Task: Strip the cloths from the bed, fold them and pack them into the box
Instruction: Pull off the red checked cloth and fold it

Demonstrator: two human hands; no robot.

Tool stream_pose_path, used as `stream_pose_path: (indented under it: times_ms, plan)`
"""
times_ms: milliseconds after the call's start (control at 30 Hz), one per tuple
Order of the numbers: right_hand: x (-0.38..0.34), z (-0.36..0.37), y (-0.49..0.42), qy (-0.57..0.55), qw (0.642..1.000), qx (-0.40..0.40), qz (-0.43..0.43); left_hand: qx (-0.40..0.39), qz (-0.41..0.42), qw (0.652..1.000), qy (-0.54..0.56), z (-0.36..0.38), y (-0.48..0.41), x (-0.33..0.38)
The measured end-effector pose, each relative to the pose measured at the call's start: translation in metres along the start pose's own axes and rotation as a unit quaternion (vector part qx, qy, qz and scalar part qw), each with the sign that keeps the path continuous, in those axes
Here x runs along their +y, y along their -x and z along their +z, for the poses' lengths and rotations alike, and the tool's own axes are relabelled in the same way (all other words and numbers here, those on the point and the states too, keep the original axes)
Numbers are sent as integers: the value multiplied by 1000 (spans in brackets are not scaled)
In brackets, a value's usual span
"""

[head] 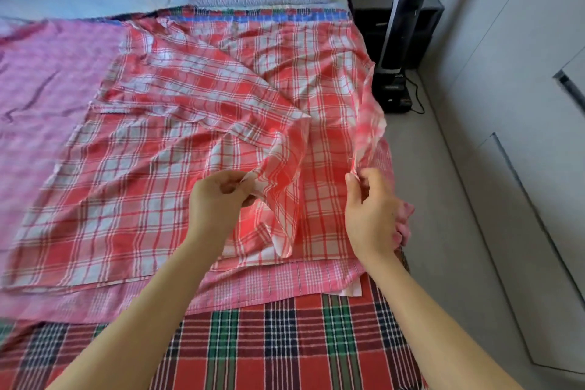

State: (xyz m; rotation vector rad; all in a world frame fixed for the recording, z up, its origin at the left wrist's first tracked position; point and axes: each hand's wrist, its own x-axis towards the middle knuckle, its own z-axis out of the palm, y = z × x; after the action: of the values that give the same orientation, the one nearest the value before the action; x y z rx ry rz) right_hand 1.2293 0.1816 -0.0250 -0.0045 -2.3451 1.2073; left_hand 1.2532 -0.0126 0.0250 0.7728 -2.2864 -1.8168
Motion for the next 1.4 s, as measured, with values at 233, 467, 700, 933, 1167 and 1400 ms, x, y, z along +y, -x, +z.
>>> stream_pose_path:
  times_ms: [233, 467, 700, 933, 1167, 1400]
  plan:
    - [-154, -42, -19, -82, 989, -35, -117, -107, 136, 982, -80, -63, 33, 137]
    - [-293, -94, -14, -212, 968, -54, -118, -236, 217, 934, -155, -151, 85, 244]
    - [-360, -120, 2, -143, 936, -20, -321, -264, 184, 939, -124, -212, 120, 284]
    - [-374, -107, 21, -85, 911, 23, -403, -229, 136, 956, -123, -245, 141, 291]
    - [-374, -99, 37, -47, 876, -14, -480, -232, 35, 950, -207, -251, 147, 278]
    - [-365, -105, 33, -19, 874, -60, -481, -210, 3, 965, -160, -238, 146, 275]
